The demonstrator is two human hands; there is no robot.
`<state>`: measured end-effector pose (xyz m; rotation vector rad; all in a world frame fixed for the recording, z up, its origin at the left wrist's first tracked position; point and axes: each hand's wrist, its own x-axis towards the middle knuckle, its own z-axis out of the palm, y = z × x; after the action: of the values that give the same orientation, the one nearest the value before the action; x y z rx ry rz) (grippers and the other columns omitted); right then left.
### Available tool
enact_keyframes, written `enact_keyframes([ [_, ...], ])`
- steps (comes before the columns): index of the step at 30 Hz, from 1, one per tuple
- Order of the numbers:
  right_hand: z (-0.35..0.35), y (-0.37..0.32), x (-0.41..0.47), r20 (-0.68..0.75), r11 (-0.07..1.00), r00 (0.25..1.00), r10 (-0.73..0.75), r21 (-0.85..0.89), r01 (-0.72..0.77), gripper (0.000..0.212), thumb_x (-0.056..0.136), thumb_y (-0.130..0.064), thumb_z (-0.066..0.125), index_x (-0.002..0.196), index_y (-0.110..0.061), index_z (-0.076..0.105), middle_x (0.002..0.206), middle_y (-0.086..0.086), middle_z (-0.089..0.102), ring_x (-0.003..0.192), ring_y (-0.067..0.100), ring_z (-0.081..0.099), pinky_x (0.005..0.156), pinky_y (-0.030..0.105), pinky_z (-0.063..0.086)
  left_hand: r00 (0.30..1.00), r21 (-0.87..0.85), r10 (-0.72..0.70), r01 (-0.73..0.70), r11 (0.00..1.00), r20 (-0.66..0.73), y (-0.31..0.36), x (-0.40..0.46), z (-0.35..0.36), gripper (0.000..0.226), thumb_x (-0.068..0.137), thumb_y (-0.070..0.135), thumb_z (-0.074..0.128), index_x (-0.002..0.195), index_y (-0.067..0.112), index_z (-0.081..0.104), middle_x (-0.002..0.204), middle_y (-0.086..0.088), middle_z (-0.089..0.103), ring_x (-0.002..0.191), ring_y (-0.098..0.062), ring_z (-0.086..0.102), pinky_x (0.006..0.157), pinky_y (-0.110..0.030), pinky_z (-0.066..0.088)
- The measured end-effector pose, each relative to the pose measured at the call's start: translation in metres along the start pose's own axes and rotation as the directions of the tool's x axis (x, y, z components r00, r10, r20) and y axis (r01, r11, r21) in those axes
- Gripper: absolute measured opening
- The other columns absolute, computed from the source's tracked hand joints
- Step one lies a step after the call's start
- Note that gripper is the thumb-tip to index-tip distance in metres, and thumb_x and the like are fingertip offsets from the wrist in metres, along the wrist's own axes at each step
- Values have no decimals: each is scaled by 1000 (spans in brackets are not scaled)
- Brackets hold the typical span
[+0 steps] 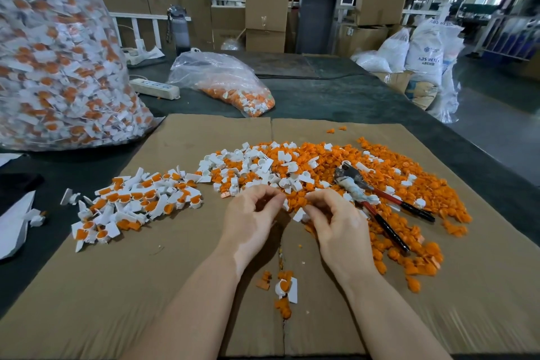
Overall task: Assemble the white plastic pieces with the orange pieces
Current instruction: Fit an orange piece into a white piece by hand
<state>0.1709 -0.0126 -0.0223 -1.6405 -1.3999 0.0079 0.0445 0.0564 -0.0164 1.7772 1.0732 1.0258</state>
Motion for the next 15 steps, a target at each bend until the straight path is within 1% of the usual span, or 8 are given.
enact_keyframes([
  [2, 1, 1, 1, 6, 1000, 1000, 7, 24, -7, 13, 87, -10, 62, 96, -19, 67, 85, -9, 64, 84, 5, 59, 73, 15, 48, 1000, 23, 7, -7, 1000, 1, -1, 1, 0, 6, 86, 24, 65, 82, 25, 69, 82, 10, 66, 83, -7, 60, 76, -23, 48],
  [5, 1, 2, 2, -22, 1000, 1000, -21, 17, 22, 17, 87, -7, 62, 97, -19, 69, 90, -12, 62, 90, 4, 57, 79, 13, 44, 1000, 59, 7, -5, 998, -25, -3, 2, 2, 10, 84, 19, 68, 83, 29, 65, 83, 14, 63, 83, -3, 58, 71, -13, 44],
  [7, 0, 1, 2, -35, 999, 998, -43, 16, 44, 19, 86, -6, 63, 99, -17, 70, 92, -12, 62, 92, 6, 58, 83, 16, 44, 999, 12, -9, 10, 1000, -34, -4, 3, 3, 14, 83, 19, 69, 90, 28, 61, 81, 9, 63, 77, -4, 58, 63, -8, 41],
  [8, 0, 1, 2, -37, 998, 998, -54, 15, 55, 20, 86, -5, 63, 100, -17, 70, 93, -11, 63, 93, 7, 58, 84, 17, 45, 999, -13, -17, 16, 1000, -32, -3, 4, 3, 15, 83, 18, 70, 92, 27, 61, 80, 6, 63, 75, -5, 58, 61, -7, 42],
  [10, 0, 1, 2, -37, 998, 998, -58, 15, 59, 20, 86, -7, 63, 102, -16, 70, 94, -9, 64, 95, 9, 59, 85, 23, 48, 1000, -27, -5, 5, 1000, -20, -3, 4, 3, 14, 82, 17, 70, 90, 25, 62, 78, 6, 64, 73, -4, 58, 62, -8, 43],
  [12, 0, 1, 1, -32, 999, 999, -32, 23, 33, 16, 86, -9, 64, 100, -16, 69, 92, -9, 63, 92, 11, 59, 82, 29, 51, 1000, -13, 22, -22, 1000, -3, -3, 4, 3, 9, 82, 18, 70, 84, 25, 64, 75, 10, 63, 71, -2, 58, 62, -8, 43],
  [15, 0, 0, 1, -25, 999, 999, -41, -9, 41, 6, 85, -14, 66, 89, -18, 69, 83, -8, 63, 83, 13, 58, 74, 34, 52, 999, 10, 49, -49, 999, 23, -4, 4, 2, 7, 85, 21, 66, 80, 24, 63, 74, 12, 61, 70, 1, 56, 61, -9, 41],
])
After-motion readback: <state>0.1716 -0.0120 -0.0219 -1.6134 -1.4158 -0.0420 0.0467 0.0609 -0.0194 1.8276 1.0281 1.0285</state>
